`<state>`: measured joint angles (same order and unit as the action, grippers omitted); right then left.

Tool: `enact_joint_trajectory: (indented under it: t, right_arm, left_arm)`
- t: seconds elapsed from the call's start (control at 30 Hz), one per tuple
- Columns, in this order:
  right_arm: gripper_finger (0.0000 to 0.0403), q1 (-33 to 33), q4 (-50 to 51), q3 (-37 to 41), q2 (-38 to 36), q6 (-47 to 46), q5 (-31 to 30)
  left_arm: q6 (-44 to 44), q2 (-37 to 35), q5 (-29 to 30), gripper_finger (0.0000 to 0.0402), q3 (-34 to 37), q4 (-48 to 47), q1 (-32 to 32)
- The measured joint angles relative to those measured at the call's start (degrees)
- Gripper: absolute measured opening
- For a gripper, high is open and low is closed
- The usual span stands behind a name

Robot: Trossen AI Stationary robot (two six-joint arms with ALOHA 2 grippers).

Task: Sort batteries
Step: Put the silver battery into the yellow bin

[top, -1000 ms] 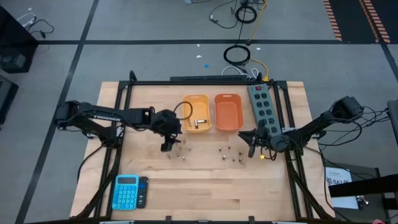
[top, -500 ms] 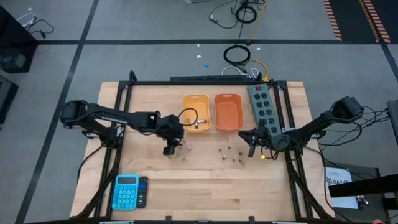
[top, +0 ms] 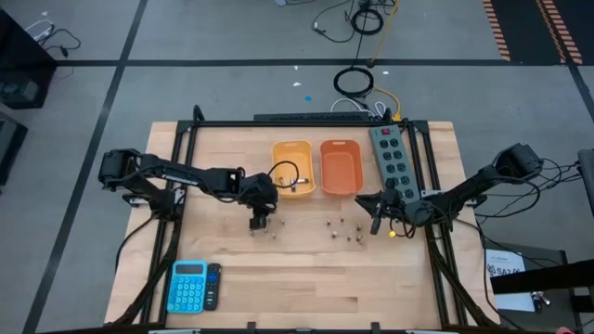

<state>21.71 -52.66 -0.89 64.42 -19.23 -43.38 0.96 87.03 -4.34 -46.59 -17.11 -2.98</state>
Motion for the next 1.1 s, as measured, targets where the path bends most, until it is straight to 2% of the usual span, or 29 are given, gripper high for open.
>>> enact_joint_trajectory:
  t: [0.2, 0.57, 1.1]
  right_arm:
    - [0.0047, 0.00, -0.20, 0.00, 0.00, 0.36, 0.00]
    - [0.0047, 0.52, 0.35, 0.02, 0.00, -0.30, 1.68]
    - [0.0047, 0.50, 0.61, 0.02, -0.02, -0.50, 1.34]
  left_arm:
    - [1.46, -0.01, 0.09, 0.0179, -0.84, -1.61, 0.21]
    - [1.14, -3.67, 0.57, 0.0175, -2.89, -16.99, 0.50]
    - [10.57, -4.78, -1.84, 0.0175, -2.86, -22.77, 0.51]
